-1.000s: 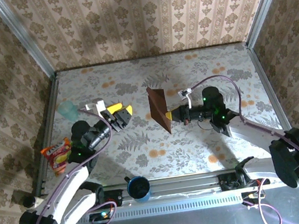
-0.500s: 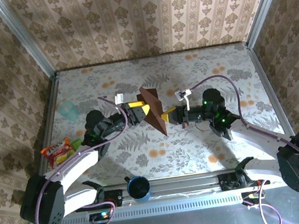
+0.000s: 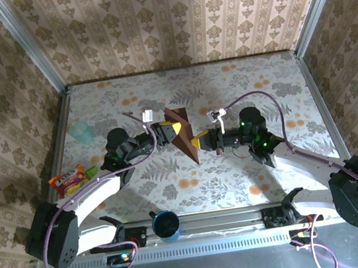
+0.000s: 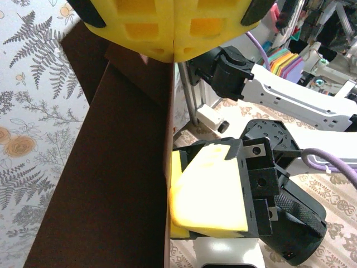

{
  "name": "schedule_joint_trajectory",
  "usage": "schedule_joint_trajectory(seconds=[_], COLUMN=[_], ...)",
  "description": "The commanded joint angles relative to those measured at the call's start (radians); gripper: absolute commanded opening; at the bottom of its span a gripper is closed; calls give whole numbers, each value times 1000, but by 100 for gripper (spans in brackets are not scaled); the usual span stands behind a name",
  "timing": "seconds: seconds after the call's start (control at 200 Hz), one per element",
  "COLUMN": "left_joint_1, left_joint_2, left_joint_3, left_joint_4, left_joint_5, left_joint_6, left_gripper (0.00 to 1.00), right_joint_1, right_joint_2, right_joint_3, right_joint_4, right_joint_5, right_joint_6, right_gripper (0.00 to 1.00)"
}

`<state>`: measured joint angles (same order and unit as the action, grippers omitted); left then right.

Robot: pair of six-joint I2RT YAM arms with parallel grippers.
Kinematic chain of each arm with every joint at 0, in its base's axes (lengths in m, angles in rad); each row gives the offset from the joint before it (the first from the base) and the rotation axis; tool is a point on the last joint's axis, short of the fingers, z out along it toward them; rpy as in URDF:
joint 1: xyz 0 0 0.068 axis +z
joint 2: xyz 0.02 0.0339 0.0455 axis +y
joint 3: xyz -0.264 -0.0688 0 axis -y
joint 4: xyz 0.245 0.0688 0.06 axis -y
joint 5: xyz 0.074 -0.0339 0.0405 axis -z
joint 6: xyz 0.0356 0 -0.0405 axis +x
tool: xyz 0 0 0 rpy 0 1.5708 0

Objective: Fold a paper plane with a square sheet of paper (fold left side to right side)

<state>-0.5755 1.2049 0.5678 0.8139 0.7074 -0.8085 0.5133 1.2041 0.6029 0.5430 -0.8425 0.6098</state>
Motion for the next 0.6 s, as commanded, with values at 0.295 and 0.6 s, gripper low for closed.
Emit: schedule_joint_trajectory(seconds=[0.295, 0.6], left_joint_1=[-6, -19], left_joint_2=[-5, -7], left_joint_3=[32, 37], left_joint_4=[56, 113], left_joint_5=[-9, -3], left_joint_6=[-8, -15], left_gripper=[5, 3], right_joint_1=[-14, -50], right_joint_2=[-98, -177], right_joint_3=[-2, -83], right_joint_4=[-45, -54], right_joint_5=[53, 122], right_joint_6=[-10, 32], right_gripper=[28, 69])
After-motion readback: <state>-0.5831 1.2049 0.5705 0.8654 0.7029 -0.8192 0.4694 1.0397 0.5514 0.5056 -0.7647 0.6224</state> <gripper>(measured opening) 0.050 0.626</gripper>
